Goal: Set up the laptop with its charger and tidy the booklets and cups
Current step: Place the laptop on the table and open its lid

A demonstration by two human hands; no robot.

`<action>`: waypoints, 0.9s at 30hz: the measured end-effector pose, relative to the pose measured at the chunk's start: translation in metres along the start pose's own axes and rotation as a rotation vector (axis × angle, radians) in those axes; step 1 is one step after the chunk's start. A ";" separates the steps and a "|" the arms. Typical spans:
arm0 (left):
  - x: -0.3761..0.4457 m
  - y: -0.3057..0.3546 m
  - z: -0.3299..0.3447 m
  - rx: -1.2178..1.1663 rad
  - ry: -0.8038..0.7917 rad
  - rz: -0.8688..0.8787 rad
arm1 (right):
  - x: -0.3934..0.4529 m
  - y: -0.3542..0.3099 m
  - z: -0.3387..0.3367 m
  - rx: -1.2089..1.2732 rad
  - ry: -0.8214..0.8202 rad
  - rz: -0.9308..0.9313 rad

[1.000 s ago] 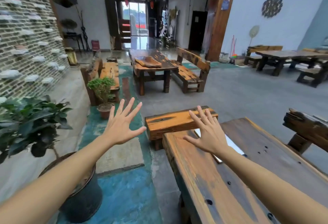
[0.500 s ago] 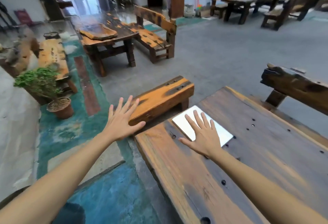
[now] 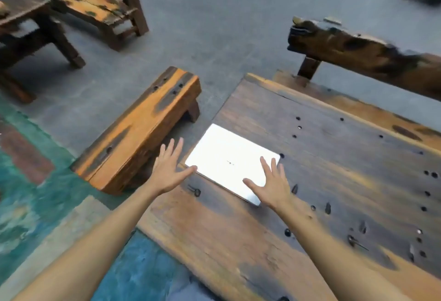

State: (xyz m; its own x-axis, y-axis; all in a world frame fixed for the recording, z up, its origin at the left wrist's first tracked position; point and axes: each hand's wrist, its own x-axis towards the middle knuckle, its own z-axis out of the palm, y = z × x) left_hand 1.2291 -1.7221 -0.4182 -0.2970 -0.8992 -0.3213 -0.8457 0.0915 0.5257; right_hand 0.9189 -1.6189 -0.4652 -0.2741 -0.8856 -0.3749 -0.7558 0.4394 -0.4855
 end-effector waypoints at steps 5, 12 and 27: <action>0.071 -0.008 0.020 -0.258 -0.187 -0.152 | 0.023 0.013 0.028 0.645 0.027 0.495; 0.141 -0.033 0.043 -0.445 -0.378 -0.265 | 0.048 0.007 0.051 0.977 0.097 0.644; 0.201 -0.048 0.046 -0.583 -0.467 -0.414 | 0.081 0.013 0.043 1.334 0.192 0.919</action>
State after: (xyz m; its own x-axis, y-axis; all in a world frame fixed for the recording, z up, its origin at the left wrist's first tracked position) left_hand 1.1898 -1.8876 -0.5443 -0.2750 -0.5312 -0.8014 -0.6010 -0.5557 0.5745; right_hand 0.9126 -1.6784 -0.5358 -0.4590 -0.2268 -0.8590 0.6882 0.5207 -0.5052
